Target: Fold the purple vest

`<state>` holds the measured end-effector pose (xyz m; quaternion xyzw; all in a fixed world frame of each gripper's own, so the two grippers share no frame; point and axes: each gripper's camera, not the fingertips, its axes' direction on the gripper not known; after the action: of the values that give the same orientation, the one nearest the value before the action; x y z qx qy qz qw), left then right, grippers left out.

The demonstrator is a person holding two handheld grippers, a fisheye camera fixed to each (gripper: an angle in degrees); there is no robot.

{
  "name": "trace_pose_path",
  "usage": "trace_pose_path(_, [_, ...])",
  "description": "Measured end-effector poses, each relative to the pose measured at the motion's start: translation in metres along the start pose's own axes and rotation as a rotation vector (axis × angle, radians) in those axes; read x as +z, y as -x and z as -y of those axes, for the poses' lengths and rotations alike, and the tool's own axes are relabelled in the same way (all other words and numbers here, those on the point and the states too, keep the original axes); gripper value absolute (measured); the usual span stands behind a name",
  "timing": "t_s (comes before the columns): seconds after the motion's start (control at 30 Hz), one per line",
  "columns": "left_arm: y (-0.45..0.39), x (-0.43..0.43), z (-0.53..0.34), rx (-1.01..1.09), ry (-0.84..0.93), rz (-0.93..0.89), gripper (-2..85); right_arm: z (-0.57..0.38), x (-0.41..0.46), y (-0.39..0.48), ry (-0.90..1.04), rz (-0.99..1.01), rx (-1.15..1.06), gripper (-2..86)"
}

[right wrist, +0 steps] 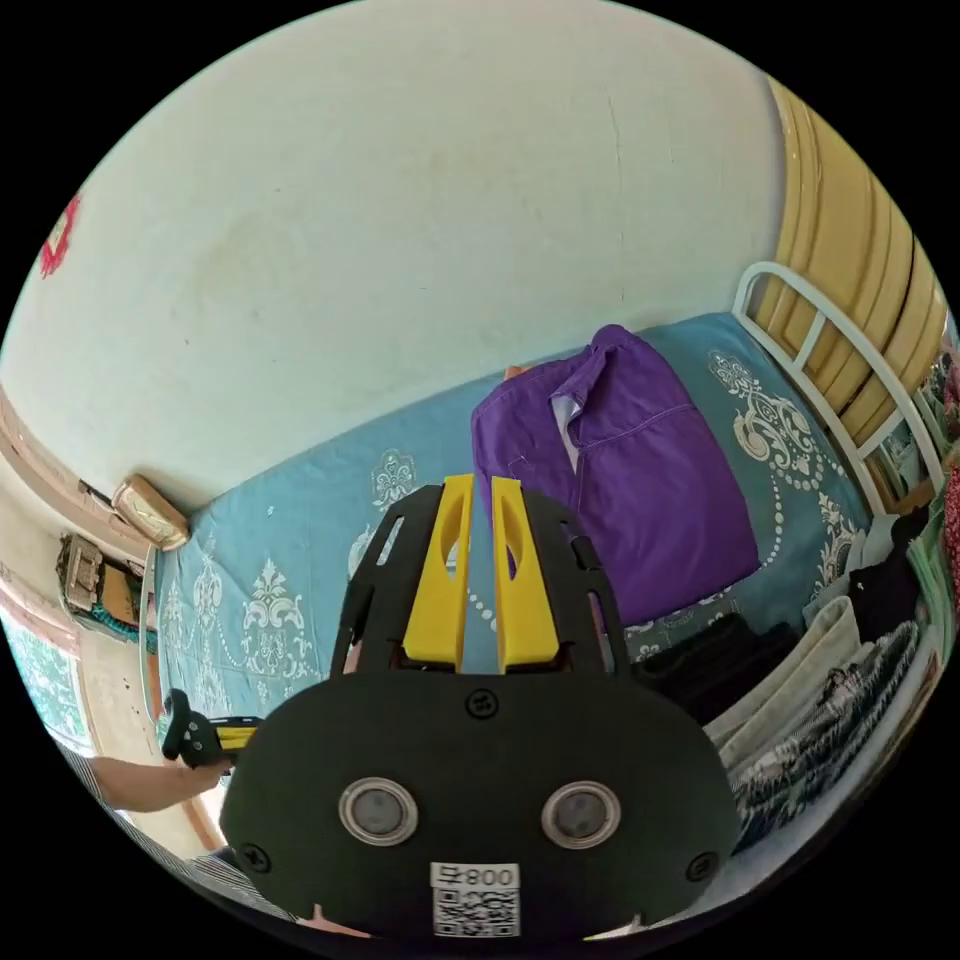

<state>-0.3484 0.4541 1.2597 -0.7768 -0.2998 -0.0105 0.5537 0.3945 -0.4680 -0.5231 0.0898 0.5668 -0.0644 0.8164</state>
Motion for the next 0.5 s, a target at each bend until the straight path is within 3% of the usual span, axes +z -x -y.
trace_pose_path(0.13, [0.002, 0.025, -0.001, -0.031, 0.071, -0.021, 0.3, 0.044, 0.042, -0.037, 0.049, -0.028, 0.059, 6.1])
trace_pose_path(0.5, [-0.003, 0.013, -0.029, -0.087, -0.044, 0.051, 0.2, 0.163, 0.093, -0.11, 0.025, 0.006, 0.222, 9.2])
